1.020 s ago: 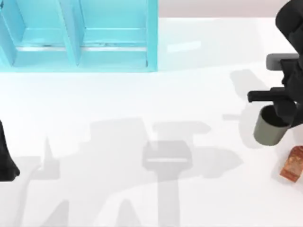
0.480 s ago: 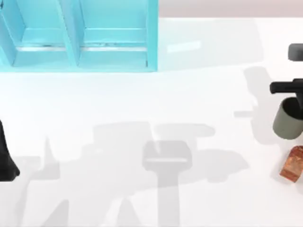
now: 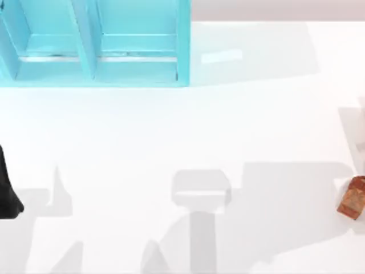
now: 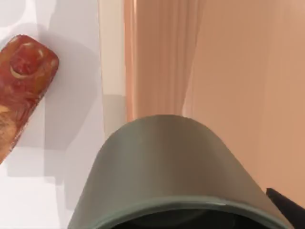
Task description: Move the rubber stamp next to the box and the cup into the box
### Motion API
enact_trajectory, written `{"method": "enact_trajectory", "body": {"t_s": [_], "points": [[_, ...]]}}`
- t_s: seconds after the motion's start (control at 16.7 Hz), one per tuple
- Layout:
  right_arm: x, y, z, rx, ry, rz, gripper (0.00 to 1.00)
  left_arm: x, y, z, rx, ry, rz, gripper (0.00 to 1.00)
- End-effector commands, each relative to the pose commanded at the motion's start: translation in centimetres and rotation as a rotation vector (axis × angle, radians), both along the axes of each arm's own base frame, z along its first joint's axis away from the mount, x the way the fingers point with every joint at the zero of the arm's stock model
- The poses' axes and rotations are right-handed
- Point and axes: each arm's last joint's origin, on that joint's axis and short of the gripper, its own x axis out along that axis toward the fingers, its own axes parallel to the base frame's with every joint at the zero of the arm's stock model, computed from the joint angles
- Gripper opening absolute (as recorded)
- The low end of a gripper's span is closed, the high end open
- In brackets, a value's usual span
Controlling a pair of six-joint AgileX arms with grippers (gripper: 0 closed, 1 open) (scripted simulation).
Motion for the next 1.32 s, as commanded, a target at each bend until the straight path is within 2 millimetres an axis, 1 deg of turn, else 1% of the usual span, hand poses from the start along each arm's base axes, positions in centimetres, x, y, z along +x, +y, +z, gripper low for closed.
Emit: {"method": "enact_trajectory", "body": {"t_s": [0.12, 0.24, 0.36, 0.42, 0.54, 0.78, 0.9, 1.02, 1.32], "points": [[-2.2, -4.1, -0.3, -0.008, -0.005, 0.000, 0.00, 0.0, 0.0, 0.0, 0.000, 0.000, 0.000, 1.00], [-4.8, -7.2, -0.5, -0.017, -0.010, -0.001, 0.00, 0.0, 0.0, 0.0, 0.000, 0.000, 0.000, 1.00], [-6.9, -9.1, -0.7, -0.027, -0.015, -0.001, 0.00, 0.0, 0.0, 0.0, 0.000, 0.000, 0.000, 1.00], [-7.7, -9.7, -0.8, -0.032, -0.019, -0.002, 0.00, 0.0, 0.0, 0.0, 0.000, 0.000, 0.000, 1.00], [-8.6, -10.2, -0.9, -0.039, -0.023, -0.002, 0.00, 0.0, 0.0, 0.0, 0.000, 0.000, 0.000, 1.00], [-8.5, -10.2, -0.9, -0.038, -0.020, 0.000, 0.00, 0.0, 0.0, 0.0, 0.000, 0.000, 0.000, 1.00], [-8.5, -10.2, -1.3, -0.037, -0.021, -0.002, 0.00, 0.0, 0.0, 0.0, 0.000, 0.000, 0.000, 1.00], [-8.4, -10.1, -2.5, -0.037, -0.022, -0.004, 0.00, 0.0, 0.0, 0.0, 0.000, 0.000, 0.000, 1.00], [-8.3, -9.7, -6.5, -0.043, -0.025, -0.001, 0.00, 0.0, 0.0, 0.0, 0.000, 0.000, 0.000, 1.00]]}}
